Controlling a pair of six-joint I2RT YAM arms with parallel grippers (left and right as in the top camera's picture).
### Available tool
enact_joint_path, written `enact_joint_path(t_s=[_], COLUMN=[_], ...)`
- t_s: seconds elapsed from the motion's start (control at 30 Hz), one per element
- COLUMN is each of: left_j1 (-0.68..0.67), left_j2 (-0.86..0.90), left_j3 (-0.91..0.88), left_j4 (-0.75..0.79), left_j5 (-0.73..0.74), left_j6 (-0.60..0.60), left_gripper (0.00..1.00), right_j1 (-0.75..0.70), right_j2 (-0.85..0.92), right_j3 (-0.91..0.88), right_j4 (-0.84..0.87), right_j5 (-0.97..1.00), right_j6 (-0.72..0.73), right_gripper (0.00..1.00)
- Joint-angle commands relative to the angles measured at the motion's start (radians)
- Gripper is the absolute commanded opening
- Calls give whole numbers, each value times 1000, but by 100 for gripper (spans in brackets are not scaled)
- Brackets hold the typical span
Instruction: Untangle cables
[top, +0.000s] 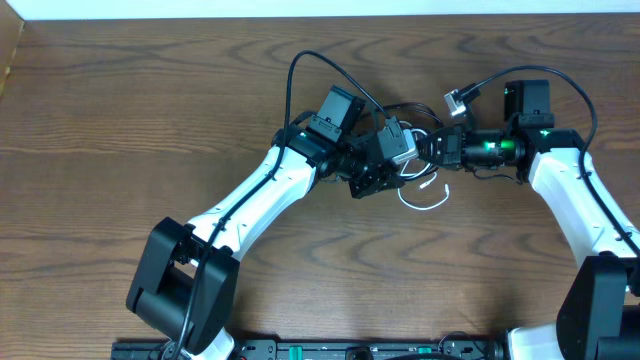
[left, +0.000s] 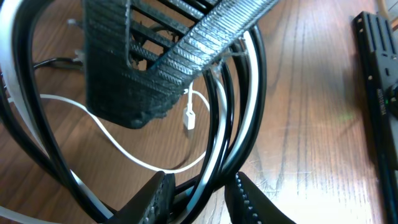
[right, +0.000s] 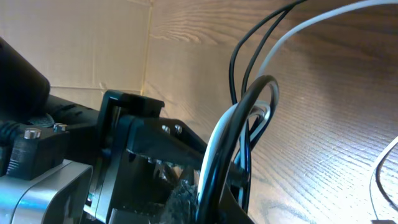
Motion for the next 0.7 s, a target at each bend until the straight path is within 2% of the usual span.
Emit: enact_joint_path(t_s=[0.0, 0.07, 0.1, 0.17, 0.27, 0.37, 0.47, 0.5, 0.57, 0.67], left_j1=[2, 2, 2, 2, 3, 18, 66, 93, 120, 143], left_j2=[6, 6, 6, 6, 5, 1, -19, -32, -45, -56], left_j3=[-6, -6, -6, -6, -5, -5, -5, -5, -5, -5], left_j4=[4, 10, 15, 14, 18, 58, 135, 154, 150, 144], left_j5=[85, 119, 176, 222, 247, 247, 228, 161, 62, -9], left_j6=[5, 5, 4, 3, -68, -222, -431, -536, -594, -619], left_gripper=[24, 20, 8, 8, 7, 7, 7, 7, 8, 7], right_j1=[-13, -15, -15, -21, -37, -59, -74, -74, -74, -74], right_j2=[-8, -8, -8, -8, -8, -8, -8, -8, -8, -8], right_j3=[10, 10, 10, 10, 9, 9, 9, 9, 9, 8], right_j4=[0, 0, 0, 0, 0, -14, -92, -122, -154, -187], right_j5=[-59, -59, -59, -58, -58, 22, 257, 368, 516, 669], right_j6=[-24, -24, -24, -24, -24, -23, -9, 19, 63, 106], right_gripper=[1, 1, 1, 1, 1, 1, 1, 1, 1, 1])
